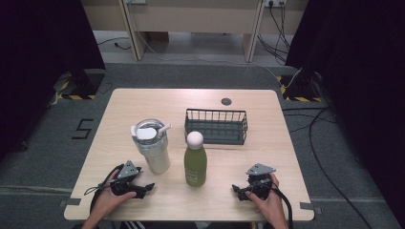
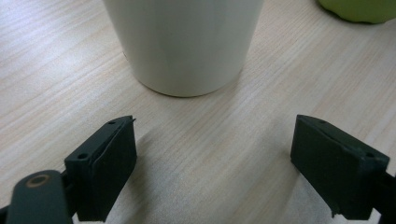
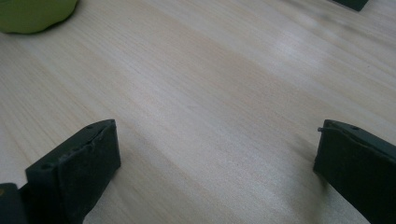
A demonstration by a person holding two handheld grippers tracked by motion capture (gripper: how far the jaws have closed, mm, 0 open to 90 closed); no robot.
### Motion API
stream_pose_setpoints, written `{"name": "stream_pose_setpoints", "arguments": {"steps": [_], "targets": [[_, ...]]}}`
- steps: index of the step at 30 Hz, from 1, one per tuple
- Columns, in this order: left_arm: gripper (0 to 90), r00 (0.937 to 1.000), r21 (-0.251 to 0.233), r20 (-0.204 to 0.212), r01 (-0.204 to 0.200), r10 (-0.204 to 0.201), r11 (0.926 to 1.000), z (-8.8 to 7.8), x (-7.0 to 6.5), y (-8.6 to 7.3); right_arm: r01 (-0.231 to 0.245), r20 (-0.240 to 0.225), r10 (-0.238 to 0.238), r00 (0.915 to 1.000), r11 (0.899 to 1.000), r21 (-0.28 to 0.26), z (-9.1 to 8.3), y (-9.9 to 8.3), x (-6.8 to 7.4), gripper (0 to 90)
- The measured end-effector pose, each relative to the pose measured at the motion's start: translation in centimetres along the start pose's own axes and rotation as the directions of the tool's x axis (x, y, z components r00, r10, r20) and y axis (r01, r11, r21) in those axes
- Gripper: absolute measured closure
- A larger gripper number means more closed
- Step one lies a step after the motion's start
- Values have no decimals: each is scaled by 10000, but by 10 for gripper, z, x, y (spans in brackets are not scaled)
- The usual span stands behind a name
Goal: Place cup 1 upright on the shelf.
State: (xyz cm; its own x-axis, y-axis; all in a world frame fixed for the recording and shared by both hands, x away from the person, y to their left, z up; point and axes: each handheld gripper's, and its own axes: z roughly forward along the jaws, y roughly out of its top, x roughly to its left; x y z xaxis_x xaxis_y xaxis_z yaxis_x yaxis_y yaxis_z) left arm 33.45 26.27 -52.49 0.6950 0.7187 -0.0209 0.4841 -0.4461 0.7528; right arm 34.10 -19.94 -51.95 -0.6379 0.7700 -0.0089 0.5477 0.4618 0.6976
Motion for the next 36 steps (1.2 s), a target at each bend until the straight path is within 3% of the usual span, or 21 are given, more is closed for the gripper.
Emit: {"name": "stream_pose_setpoints", "arguments": {"steps": [14,21,27,36], "targets": [[151,10000,-32,-19,-55,55,10000,-1,0,0,-85,42,85,10000,10000,-5,-1,-1,0,6],[152,9995,-469,-59,310,-314,9984,-4,4,-1,-106,47,106,9999,9999,0,-1,-1,0,5],[152,9969,-1346,-413,608,-669,9890,-10,9,0,-105,51,105,9999,9999,1,-1,-1,0,5],[151,9958,-2526,-434,675,-809,9652,-15,6,8,-106,50,106,9999,9999,2,-1,-1,0,5]]}}
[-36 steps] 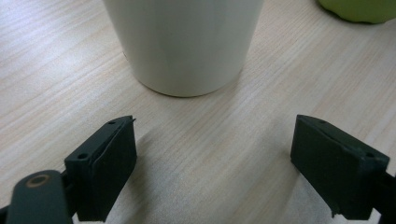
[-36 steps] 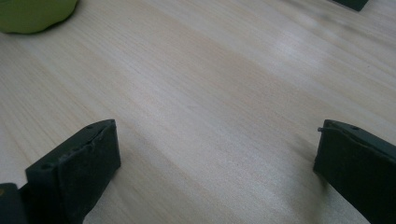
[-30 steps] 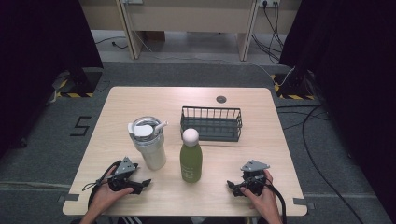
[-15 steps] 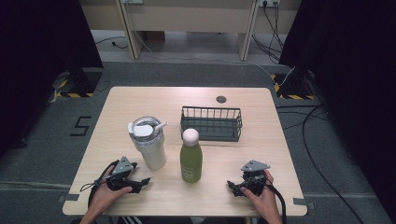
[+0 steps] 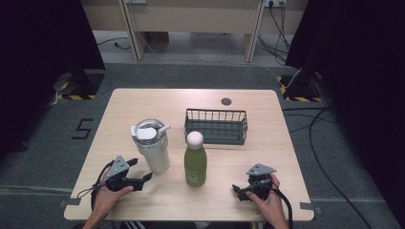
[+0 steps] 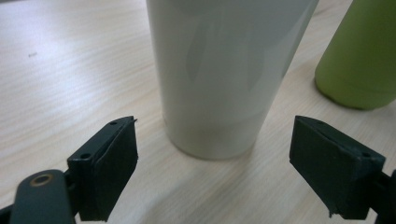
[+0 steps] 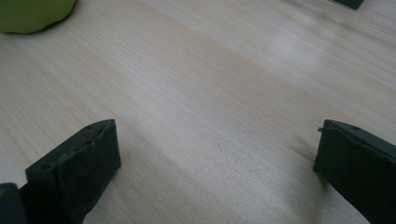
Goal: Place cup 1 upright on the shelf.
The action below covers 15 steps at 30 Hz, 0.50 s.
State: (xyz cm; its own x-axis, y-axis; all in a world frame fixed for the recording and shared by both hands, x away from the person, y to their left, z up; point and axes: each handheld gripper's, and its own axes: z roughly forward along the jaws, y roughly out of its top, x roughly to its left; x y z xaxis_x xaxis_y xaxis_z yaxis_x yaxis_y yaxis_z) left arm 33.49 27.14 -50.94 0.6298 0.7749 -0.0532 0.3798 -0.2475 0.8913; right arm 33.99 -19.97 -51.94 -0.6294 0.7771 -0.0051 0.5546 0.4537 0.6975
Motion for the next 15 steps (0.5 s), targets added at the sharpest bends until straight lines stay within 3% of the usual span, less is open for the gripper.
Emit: {"name": "stream_pose_setpoints", "arguments": {"steps": [5,15], "targets": [[150,9997,-408,-207,-156,147,9990,2,-3,3,1,2,-1,10000,10000,-1,0,0,0,5],[150,9995,-705,-213,-261,247,9972,13,-9,9,9,0,-9,10000,10000,-2,0,0,0,5]]}}
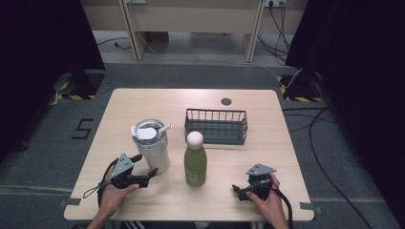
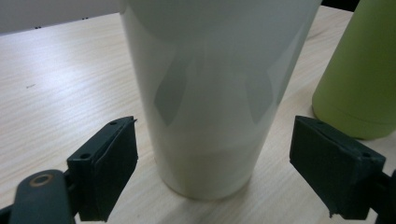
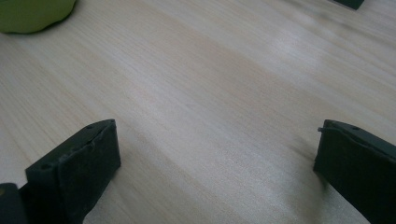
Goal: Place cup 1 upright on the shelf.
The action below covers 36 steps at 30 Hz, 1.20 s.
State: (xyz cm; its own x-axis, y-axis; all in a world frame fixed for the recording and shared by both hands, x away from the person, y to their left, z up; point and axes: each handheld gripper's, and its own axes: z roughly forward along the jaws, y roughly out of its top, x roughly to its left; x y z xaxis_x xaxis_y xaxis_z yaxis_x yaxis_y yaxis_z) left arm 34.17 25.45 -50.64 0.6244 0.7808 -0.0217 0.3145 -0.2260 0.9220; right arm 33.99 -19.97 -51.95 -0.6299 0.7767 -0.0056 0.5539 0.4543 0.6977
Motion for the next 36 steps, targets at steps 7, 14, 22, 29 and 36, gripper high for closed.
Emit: {"name": "stream_pose_setpoints", "arguments": {"steps": [7,14,22,29,36], "targets": [[149,9999,-173,-146,-1,-2,9999,10,0,3,1,-17,-1,10000,10000,-1,0,0,0,5],[122,9999,-301,-139,53,-57,9995,19,-1,4,10,-26,-10,10000,10000,0,0,0,0,5],[102,9996,-652,-236,126,-142,9978,28,-2,5,44,-38,-44,10000,10000,-3,0,0,0,5],[94,9991,-1037,-365,155,-193,9945,34,-4,4,30,-44,-30,10000,10000,3,0,0,0,5],[99,9989,-1399,-376,228,-284,9899,38,-4,3,50,-54,-50,10000,10000,6,0,0,0,5]]}}
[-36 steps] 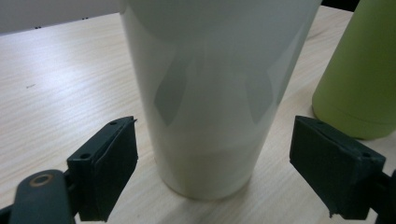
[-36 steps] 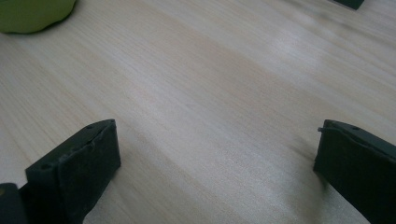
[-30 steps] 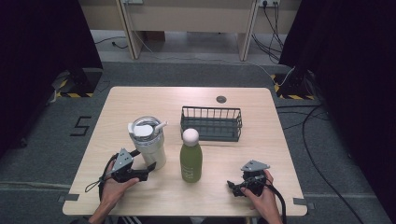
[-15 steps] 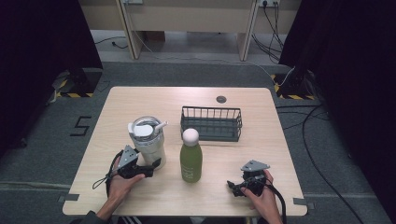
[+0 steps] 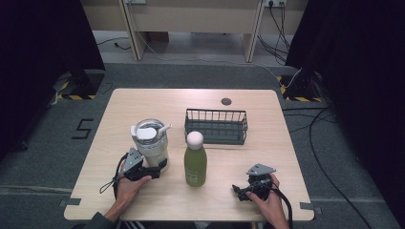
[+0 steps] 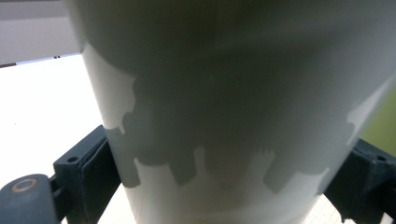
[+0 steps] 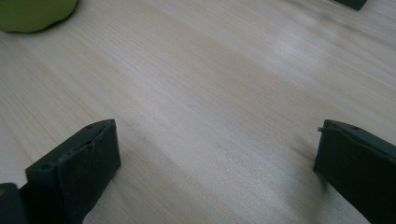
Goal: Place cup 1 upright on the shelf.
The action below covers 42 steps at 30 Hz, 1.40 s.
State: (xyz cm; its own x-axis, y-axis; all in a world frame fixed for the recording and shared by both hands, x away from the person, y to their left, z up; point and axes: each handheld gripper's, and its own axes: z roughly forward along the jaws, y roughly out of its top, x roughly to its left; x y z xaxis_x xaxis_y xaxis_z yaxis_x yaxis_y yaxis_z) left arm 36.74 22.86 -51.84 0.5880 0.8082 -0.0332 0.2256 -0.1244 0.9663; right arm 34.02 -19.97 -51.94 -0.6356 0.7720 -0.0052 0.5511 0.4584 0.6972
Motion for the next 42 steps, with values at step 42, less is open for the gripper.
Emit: {"name": "stream_pose_setpoints", "arguments": {"steps": [42], "targets": [[111,9956,-133,795,-482,491,9987,15,-2,56,44,-21,-44,10000,10000,4,0,0,0,4]]}}
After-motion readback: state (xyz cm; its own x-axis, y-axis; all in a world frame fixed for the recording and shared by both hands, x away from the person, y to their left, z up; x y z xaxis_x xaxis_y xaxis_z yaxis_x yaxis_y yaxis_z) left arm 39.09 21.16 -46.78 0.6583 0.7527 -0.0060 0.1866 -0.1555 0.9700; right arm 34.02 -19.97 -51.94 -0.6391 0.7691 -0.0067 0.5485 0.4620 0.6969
